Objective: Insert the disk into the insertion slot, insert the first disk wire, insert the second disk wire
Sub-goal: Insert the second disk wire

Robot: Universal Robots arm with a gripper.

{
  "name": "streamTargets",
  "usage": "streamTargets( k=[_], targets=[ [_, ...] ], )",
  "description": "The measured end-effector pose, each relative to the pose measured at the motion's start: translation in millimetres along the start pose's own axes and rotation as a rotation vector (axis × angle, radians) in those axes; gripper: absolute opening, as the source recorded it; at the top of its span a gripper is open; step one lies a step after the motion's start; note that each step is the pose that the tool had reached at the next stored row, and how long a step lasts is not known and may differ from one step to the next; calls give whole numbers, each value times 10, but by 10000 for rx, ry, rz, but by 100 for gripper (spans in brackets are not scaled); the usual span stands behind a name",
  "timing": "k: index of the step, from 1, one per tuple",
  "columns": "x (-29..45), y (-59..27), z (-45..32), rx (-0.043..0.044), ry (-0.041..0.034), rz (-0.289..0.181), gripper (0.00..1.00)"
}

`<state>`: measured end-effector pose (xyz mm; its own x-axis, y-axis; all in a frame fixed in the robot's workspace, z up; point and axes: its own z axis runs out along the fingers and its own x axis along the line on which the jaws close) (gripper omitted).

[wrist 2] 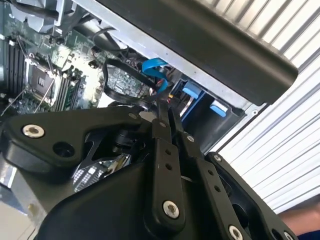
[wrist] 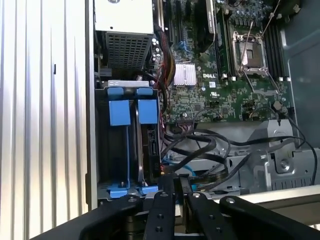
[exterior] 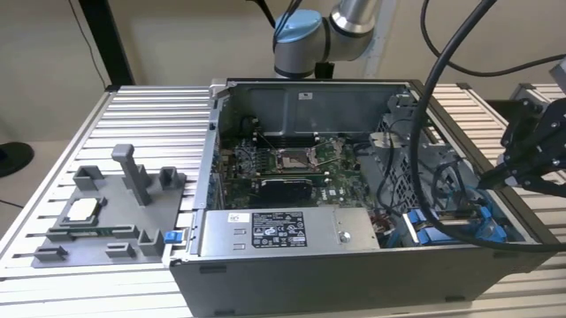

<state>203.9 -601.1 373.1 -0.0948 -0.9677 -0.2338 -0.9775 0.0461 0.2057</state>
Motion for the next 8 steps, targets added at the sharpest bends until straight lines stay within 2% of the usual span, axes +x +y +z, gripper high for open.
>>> streamTargets(
  k=[8],
  targets=[
    [20,317,59,53,-3,-2,0]
  ],
)
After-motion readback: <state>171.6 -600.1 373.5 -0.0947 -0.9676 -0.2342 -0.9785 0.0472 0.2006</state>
